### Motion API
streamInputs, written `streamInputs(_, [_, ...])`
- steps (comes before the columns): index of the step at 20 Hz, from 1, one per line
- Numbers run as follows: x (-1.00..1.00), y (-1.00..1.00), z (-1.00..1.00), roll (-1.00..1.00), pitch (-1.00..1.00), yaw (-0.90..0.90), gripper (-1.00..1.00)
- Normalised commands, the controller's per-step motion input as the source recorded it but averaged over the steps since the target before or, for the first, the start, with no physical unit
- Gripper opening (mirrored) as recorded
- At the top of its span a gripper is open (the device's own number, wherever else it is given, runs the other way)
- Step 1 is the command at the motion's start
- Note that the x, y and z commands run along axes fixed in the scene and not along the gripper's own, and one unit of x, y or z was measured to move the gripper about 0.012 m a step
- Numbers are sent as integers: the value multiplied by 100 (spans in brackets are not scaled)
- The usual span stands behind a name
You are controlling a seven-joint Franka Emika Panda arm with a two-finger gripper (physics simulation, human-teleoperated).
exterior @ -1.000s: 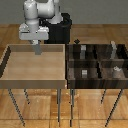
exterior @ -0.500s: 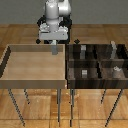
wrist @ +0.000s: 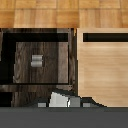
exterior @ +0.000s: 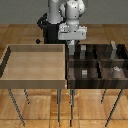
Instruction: Place the milk carton into the appropriate compartment.
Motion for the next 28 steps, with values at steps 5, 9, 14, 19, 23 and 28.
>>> streamInputs(5, [-4,80,0,0,0,0,-100])
streamInputs(9, [-75,0,0,0,0,0,-100])
streamInputs(14, [-80,0,0,0,0,0,-100])
streamInputs(19, [0,0,-80,0,0,0,-100])
streamInputs(23, [0,0,-100,0,0,0,-100])
streamInputs(28, [0,0,-20,0,0,0,100])
